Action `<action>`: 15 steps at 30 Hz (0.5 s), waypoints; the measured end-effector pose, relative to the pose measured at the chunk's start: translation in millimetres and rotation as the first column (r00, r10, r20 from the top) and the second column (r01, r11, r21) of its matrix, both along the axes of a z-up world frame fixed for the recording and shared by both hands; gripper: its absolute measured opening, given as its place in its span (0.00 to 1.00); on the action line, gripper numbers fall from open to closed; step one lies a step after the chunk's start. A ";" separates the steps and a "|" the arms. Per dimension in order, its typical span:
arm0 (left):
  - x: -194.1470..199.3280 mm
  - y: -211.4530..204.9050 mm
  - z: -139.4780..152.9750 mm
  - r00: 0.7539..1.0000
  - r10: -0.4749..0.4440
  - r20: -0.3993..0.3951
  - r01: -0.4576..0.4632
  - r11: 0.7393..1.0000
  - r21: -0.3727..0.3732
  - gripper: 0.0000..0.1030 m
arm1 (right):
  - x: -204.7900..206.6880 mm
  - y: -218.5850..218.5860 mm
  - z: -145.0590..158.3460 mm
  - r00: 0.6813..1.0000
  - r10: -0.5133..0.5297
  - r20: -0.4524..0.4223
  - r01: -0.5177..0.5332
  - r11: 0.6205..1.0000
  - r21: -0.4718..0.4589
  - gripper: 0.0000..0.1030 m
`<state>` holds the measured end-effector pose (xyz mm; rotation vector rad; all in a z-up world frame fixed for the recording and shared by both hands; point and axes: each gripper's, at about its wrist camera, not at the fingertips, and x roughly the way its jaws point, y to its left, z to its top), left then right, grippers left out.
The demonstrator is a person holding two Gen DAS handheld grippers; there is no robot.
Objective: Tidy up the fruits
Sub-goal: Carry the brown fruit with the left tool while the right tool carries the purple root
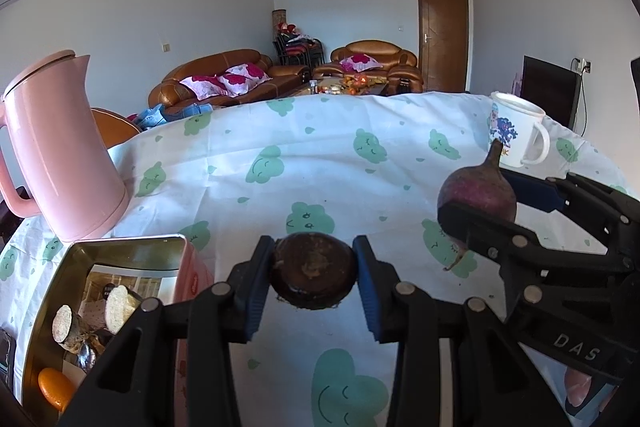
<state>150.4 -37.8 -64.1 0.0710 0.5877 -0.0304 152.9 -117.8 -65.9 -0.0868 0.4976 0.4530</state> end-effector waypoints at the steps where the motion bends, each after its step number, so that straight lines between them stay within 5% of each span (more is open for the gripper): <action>1: -0.7 0.5 0.4 1.000 0.001 0.004 -0.001 1.000 -0.002 0.40 | -1.0 0.0 0.3 1.000 0.001 0.005 -0.001 1.000 0.000 0.54; 15: -11.6 1.9 6.1 0.998 0.007 0.069 -0.006 1.000 -0.003 0.41 | -12.7 -0.8 6.0 0.997 -0.001 0.078 0.001 1.000 0.004 0.54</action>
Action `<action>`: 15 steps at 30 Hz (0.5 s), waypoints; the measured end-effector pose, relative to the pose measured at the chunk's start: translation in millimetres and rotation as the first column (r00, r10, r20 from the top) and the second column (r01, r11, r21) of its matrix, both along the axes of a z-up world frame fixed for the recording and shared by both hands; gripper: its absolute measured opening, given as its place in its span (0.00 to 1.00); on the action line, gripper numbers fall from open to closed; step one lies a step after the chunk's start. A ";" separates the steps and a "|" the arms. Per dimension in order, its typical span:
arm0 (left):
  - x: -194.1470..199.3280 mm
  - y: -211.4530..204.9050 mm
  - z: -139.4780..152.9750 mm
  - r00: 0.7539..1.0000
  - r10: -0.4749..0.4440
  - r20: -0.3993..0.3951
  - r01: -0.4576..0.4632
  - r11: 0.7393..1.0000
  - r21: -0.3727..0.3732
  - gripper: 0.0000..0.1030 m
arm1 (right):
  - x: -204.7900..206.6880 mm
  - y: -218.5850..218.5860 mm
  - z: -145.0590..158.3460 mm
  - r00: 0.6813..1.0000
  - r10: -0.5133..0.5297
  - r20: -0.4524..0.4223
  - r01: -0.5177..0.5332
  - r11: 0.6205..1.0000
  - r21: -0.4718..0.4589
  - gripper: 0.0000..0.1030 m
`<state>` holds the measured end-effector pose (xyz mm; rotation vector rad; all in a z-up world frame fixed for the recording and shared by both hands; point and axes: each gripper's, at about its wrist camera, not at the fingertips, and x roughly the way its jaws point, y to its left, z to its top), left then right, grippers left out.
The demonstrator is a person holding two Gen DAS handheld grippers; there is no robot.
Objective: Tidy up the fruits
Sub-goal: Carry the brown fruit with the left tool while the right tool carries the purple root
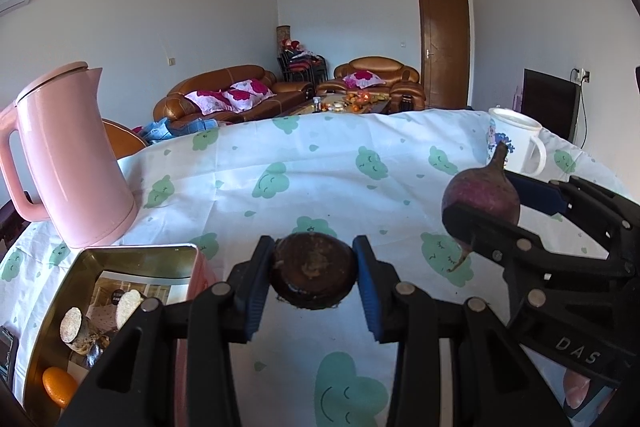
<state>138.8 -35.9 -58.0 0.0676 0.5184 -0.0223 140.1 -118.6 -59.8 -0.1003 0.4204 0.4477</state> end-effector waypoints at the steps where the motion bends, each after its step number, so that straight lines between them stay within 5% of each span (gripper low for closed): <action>1: -0.8 0.4 0.5 1.000 0.002 0.005 -0.002 1.000 0.000 0.41 | -0.8 -0.1 0.3 1.000 -0.001 0.004 0.001 1.000 0.001 0.54; 15: -9.6 3.0 5.5 0.999 0.011 0.047 -0.010 1.000 -0.015 0.40 | -15.3 -3.4 4.4 0.998 0.000 0.065 -0.001 1.000 0.015 0.54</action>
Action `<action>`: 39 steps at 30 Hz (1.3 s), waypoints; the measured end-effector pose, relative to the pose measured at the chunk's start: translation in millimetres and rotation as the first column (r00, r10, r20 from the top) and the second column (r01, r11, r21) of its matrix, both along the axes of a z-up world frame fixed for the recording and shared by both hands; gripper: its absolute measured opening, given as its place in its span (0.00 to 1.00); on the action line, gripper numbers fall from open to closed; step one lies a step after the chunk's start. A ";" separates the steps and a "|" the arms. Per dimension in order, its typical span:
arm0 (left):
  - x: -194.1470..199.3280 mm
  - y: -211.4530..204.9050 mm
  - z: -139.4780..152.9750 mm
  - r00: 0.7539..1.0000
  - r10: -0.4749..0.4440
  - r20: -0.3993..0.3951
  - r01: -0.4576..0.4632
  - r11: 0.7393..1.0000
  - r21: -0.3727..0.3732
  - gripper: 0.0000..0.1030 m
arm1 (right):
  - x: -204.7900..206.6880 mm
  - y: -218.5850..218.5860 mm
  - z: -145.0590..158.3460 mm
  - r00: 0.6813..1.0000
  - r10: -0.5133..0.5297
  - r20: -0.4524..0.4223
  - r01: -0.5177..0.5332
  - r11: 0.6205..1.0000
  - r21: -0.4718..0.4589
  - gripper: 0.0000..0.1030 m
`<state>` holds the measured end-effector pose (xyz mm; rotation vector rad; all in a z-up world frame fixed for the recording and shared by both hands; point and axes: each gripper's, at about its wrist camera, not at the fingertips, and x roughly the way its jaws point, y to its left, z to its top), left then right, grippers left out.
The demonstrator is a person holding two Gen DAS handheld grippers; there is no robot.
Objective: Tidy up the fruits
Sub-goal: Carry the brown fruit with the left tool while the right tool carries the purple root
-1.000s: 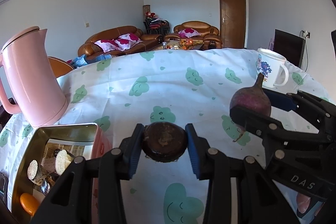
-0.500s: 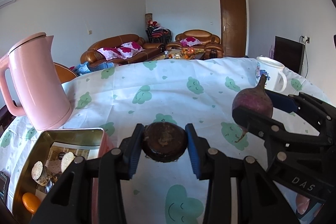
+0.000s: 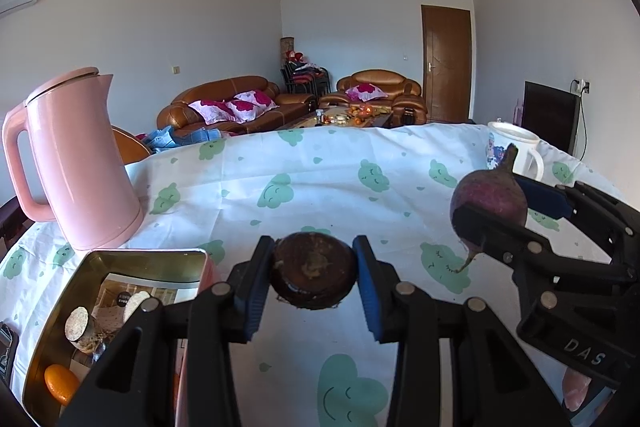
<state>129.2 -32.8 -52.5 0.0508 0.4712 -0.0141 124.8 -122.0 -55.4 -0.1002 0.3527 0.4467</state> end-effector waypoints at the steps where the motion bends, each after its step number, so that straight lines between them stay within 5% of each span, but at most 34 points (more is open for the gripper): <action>1: -0.7 0.1 0.3 1.000 0.000 0.003 0.000 1.000 0.000 0.41 | -0.7 -0.3 0.4 1.000 0.000 0.003 0.000 1.000 0.002 0.54; 39: -41.0 16.3 8.2 0.993 0.035 0.113 -0.037 0.999 0.012 0.40 | -31.4 4.2 7.4 0.993 0.054 0.105 -0.059 0.997 0.052 0.54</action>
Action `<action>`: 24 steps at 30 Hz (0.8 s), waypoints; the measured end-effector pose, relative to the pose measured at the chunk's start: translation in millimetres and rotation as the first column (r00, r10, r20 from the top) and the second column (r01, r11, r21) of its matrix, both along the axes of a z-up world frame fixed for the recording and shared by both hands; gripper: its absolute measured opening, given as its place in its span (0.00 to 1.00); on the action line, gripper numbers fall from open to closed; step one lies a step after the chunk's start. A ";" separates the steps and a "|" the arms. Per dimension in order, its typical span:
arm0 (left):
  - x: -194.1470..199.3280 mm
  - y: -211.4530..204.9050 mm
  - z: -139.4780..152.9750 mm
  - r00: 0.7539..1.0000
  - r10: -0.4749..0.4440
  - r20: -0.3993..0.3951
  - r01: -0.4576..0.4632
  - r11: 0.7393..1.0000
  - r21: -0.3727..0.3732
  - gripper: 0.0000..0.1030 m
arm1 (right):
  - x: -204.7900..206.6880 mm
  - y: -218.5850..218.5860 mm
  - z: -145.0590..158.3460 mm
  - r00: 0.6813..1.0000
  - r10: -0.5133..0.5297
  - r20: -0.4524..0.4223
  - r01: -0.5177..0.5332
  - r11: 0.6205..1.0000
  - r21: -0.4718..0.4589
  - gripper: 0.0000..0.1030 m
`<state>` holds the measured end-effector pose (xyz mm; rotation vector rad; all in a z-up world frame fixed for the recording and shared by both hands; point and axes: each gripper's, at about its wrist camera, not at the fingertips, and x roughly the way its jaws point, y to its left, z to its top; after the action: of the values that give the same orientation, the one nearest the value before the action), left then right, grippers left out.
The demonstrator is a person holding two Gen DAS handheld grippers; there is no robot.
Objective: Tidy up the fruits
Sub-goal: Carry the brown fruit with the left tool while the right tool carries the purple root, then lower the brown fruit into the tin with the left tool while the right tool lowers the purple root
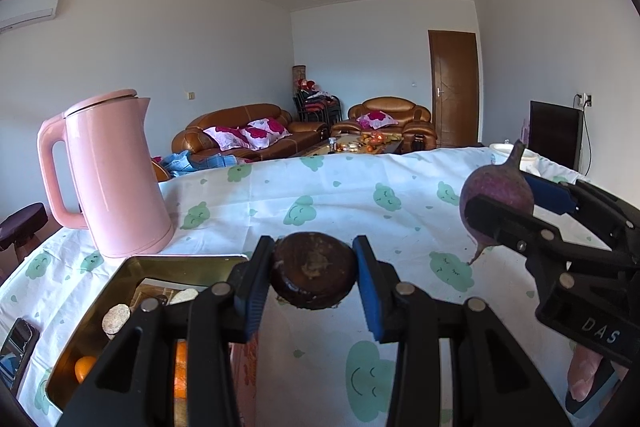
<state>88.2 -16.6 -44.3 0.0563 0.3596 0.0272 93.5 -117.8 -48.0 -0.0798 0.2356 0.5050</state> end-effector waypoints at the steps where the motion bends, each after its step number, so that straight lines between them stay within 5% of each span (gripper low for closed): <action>1: -1.9 2.2 0.0 1.000 -0.001 0.000 0.001 1.000 -0.004 0.40 | -0.3 1.3 0.2 1.000 0.004 -0.004 -0.004 1.000 0.002 0.54; 24: -39.1 53.5 14.9 0.998 0.066 0.014 -0.065 0.997 -0.047 0.41 | -17.5 57.3 21.6 0.990 0.138 -0.009 -0.138 0.988 -0.063 0.54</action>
<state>49.2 36.9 -29.4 -0.0015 0.3463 0.0844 76.0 -60.5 -26.4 -0.1579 0.2518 0.6354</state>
